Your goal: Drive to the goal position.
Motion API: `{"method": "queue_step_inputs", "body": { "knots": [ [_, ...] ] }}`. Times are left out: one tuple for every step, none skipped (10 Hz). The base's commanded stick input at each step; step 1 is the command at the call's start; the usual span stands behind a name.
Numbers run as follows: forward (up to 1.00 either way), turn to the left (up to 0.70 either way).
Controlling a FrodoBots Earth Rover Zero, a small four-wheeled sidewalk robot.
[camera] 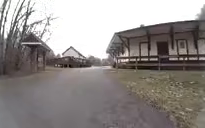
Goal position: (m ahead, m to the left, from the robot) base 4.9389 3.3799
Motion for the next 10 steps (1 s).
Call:
{"method": "queue_step_inputs", "body": {
  "knots": [
    [1.00, -0.12],
    [1.00, -0.24],
    [1.00, -0.35],
    [1.00, -0.34],
    [1.00, -0.22],
    [1.00, -0.09],
    [1.00, 0.00],
    [1.00, 0.00],
    [1.00, 0.00],
    [1.00, 0.00]
  ]
}}
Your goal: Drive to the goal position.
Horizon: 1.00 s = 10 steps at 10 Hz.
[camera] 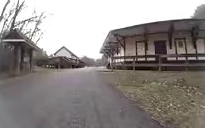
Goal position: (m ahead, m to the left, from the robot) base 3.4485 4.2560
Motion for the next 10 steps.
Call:
{"method": "queue_step_inputs", "body": {
  "knots": [
    [1.00, 0.00],
    [1.00, 0.00],
    [1.00, 0.00],
    [1.00, 0.04],
    [1.00, 0.16],
    [1.00, 0.29],
    [1.00, 0.01],
    [1.00, 0.14],
    [1.00, 0.26],
    [1.00, 0.39]
  ]
}}
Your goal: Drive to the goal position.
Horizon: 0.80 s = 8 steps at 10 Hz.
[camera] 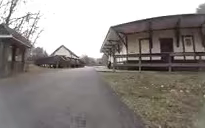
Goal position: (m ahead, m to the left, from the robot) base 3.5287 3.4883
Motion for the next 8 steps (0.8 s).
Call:
{"method": "queue_step_inputs", "body": {
  "knots": [
    [1.00, 0.40],
    [1.00, 0.40],
    [1.00, 0.40],
    [1.00, 0.00],
    [1.00, 0.00],
    [1.00, 0.00],
    [1.00, 0.00],
    [1.00, 0.00]
  ]
}}
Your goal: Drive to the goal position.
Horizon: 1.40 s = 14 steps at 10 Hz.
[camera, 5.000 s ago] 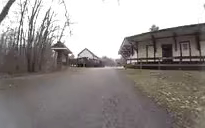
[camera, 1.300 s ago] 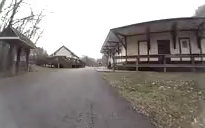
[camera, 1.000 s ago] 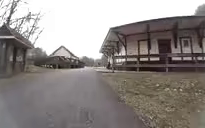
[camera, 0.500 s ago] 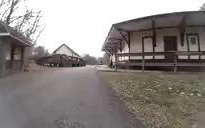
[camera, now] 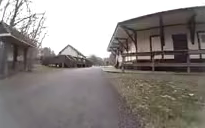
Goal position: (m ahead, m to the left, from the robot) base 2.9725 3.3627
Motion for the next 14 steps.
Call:
{"method": "queue_step_inputs", "body": {
  "knots": [
    [1.00, 0.00],
    [1.00, 0.00],
    [1.00, 0.00],
    [1.00, 0.00],
    [1.00, 0.00],
    [1.00, 0.12],
    [1.00, 0.24],
    [1.00, 0.35],
    [1.00, 0.32],
    [1.00, 0.20],
    [1.00, 0.08],
    [1.00, 0.00],
    [1.00, 0.00],
    [1.00, 0.00]
  ]
}}
